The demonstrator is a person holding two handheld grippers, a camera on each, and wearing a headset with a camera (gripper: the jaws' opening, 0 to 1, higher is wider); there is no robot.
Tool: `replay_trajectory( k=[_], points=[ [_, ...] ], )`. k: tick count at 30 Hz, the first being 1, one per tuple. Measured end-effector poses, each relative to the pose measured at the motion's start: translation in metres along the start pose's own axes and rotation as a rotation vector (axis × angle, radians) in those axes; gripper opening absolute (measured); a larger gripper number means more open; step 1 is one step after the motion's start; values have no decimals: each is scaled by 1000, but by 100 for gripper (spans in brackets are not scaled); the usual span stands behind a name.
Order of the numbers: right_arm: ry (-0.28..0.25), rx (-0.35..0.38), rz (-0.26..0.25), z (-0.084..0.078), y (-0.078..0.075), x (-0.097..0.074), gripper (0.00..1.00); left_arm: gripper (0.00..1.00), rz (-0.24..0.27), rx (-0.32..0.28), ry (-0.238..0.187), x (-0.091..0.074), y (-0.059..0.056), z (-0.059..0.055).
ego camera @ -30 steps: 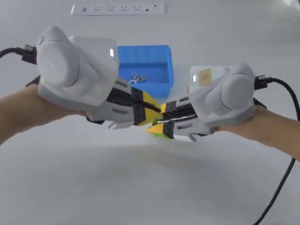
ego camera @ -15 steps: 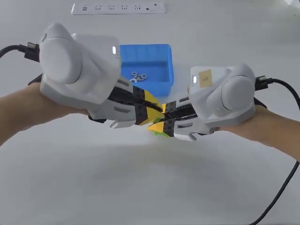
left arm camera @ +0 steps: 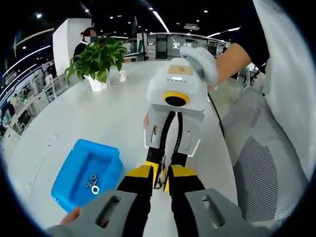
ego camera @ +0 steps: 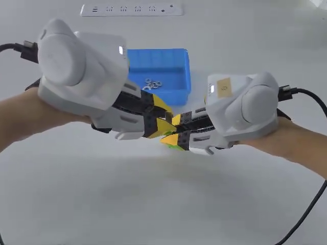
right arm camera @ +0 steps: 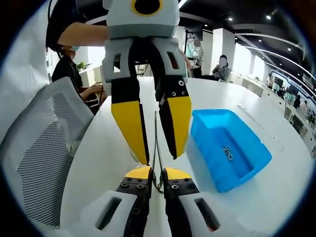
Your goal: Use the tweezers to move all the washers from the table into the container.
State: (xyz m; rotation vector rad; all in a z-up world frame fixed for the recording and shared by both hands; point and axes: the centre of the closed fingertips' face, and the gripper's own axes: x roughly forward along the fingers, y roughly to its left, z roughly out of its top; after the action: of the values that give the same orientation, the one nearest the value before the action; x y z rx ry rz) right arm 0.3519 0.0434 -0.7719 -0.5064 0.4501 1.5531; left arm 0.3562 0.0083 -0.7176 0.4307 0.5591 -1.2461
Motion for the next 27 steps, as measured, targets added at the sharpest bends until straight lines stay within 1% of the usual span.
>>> replay_trajectory(
  k=[5,9,13,15,16,18,19,21,22,24,25,26,27],
  points=[
    [-8,6,-10,2,-3,-1,10,18,9,-4,1,-4,1,-1],
    [-15,15,-20,6,-5,-5,10,19,32,-18,-12,-13,4,0],
    [-16,14,-30,10,-5,-12,10,20,72,-32,-6,-29,6,-8],
    [-19,17,-48,11,-7,-16,10,20,98,-58,0,-41,7,-17],
    [-24,22,-52,13,-8,-19,10,22,119,-75,4,-47,8,-23],
    [-26,21,-59,16,-8,-21,10,25,140,-100,5,-55,8,-30],
    [-30,21,-62,18,-8,-23,10,27,163,-116,7,-61,8,-34],
    [-39,21,-69,24,-8,-26,10,30,188,-120,5,-68,6,-38],
    [-42,19,-72,26,-8,-27,10,32,200,-120,-2,-71,5,-38],
    [-49,14,-76,32,-7,-29,10,39,230,-138,-16,-76,6,-38],
    [-50,7,-79,36,-7,-29,10,45,244,-146,-20,-78,6,-39],
    [-50,1,-80,38,-7,-30,10,49,256,-145,-24,-79,6,-39],
    [-48,-7,-80,42,-8,-31,10,52,286,-149,-35,-83,8,-39]
  ],
)
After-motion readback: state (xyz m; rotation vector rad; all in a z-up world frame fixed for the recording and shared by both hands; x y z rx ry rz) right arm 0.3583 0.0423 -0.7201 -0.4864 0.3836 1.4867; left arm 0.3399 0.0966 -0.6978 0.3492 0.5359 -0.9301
